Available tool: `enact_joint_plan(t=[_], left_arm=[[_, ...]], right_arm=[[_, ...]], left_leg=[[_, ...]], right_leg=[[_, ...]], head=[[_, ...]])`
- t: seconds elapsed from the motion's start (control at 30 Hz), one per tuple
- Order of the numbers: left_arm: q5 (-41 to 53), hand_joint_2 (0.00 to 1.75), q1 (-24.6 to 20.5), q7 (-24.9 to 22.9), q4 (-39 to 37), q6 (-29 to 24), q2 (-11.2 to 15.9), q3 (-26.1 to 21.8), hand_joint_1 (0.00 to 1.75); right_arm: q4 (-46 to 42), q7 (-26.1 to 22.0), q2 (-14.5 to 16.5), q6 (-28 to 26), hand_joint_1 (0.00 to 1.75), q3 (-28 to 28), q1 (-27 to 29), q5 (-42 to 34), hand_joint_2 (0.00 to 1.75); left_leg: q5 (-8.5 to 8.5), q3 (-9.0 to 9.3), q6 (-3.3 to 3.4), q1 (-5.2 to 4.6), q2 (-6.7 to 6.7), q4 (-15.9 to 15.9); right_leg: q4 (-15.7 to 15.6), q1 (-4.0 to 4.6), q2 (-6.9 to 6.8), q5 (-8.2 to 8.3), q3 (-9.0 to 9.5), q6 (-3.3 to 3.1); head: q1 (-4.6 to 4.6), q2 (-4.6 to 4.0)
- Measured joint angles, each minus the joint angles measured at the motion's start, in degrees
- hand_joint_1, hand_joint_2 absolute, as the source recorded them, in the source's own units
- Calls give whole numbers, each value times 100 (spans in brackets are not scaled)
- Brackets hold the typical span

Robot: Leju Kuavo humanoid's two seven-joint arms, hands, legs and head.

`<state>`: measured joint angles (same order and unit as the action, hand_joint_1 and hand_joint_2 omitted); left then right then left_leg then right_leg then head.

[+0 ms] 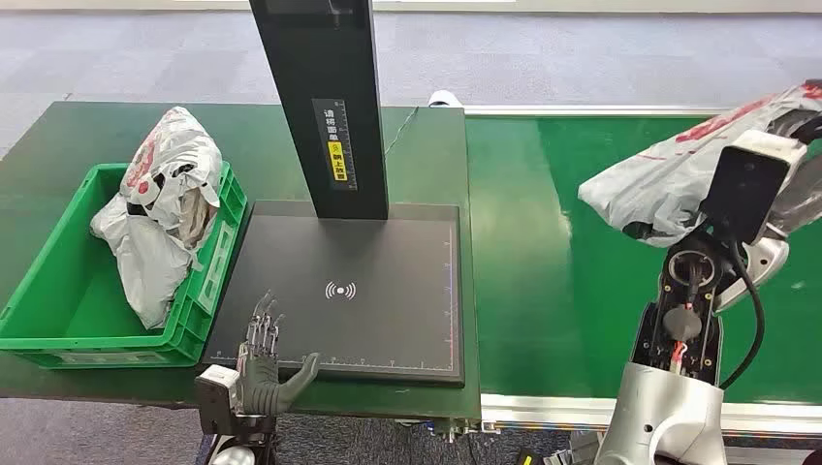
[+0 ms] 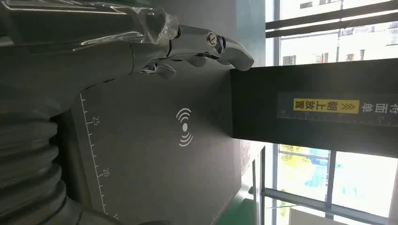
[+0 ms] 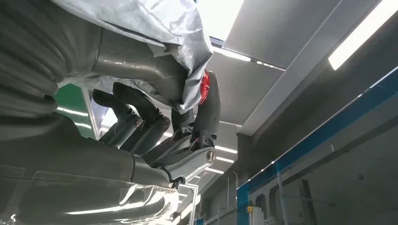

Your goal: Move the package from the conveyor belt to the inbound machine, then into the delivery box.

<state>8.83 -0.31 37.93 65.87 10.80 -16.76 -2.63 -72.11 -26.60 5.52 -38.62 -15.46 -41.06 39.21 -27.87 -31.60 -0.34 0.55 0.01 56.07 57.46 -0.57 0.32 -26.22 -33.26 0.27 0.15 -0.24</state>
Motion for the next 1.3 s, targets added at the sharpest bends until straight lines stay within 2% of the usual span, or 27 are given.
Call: enact_joint_plan(t=[0.2, 0.5, 0.6, 0.7, 0.87, 0.97, 1.3], left_arm=[[-7, 175, -53, 27, -87, 13, 2, 23, 0], [-11, 175, -83, 28, -187, 14, 6, 23, 0], [-11, 175, -103, 38, -208, 25, 14, 26, 0], [-11, 175, -183, 47, -241, 31, 17, 48, 0], [-57, 175, -231, 61, -274, 39, 22, 82, 0], [-83, 175, -226, 66, -288, 78, 30, 94, 0], [-111, 175, -221, 57, -290, 71, 44, 101, 0]], right_arm=[[298, 41, -12, 185, 175, 235, -322, 17, 175], [547, 55, -10, 179, 175, 382, -441, 55, 175], [658, 55, 41, 505, 175, 474, -494, 40, 175], [1030, 43, 235, 825, 175, 778, -590, 99, 175], [2016, -2, 588, 661, 175, 1556, -712, 316, 175], [2634, 104, 721, 773, 175, 1896, -840, 238, 175], [4142, 234, 1193, 1401, 175, 2485, -1069, 63, 175]], left_leg=[[0, -2, 0, 1, -3, 0], [0, -4, 0, 0, -4, 0], [0, -7, 0, 0, -1, -1], [0, 0, -1, 2, 10, -3], [6, 1, -9, 10, 7, -3], [6, -3, -9, 9, 6, -3], [6, -9, -9, 7, 4, -2]], right_leg=[[0, 1, -3, 0, -2, 0], [0, 0, -3, 0, -2, 0], [1, 1, 0, 0, -3, 0], [3, 3, 11, 1, -3, -3], [6, 11, 10, 1, -5, -4], [6, 11, 9, 0, -6, -4], [5, 8, 7, 0, -13, -4]], head=[[0, 0], [0, 0], [1, 0], [0, 0], [-2, 0], [-2, 0], [-2, 0]])
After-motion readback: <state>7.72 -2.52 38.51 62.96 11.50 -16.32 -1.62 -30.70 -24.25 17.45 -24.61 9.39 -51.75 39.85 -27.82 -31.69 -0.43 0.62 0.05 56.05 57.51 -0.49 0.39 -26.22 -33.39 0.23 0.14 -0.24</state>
